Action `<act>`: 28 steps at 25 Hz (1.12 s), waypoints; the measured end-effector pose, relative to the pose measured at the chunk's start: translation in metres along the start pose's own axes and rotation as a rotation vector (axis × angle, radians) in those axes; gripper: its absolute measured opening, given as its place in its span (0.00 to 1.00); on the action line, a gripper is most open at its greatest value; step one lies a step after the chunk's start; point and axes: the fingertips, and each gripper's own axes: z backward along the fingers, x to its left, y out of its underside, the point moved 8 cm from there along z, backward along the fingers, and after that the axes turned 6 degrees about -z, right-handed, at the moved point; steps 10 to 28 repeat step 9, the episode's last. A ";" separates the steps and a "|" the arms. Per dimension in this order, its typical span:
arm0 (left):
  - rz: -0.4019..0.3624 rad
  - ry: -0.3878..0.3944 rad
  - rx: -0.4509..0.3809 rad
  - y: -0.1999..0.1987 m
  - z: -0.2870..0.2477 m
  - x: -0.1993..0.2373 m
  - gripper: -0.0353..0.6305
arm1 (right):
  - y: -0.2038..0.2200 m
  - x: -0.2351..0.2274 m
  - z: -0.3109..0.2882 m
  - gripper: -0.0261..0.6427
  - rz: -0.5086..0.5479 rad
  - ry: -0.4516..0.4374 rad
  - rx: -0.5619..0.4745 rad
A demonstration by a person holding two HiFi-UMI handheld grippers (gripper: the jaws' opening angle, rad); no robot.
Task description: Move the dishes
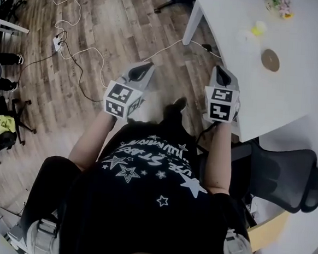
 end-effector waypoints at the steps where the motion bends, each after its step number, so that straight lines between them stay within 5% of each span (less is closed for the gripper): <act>1: 0.007 -0.010 -0.002 0.006 0.011 -0.002 0.07 | 0.003 0.009 0.006 0.05 0.001 -0.001 -0.003; 9: 0.030 -0.075 0.012 0.051 0.064 -0.011 0.07 | 0.031 0.064 0.032 0.05 0.016 -0.058 -0.041; 28: 0.030 -0.075 0.012 0.051 0.064 -0.011 0.07 | 0.031 0.064 0.032 0.05 0.016 -0.058 -0.041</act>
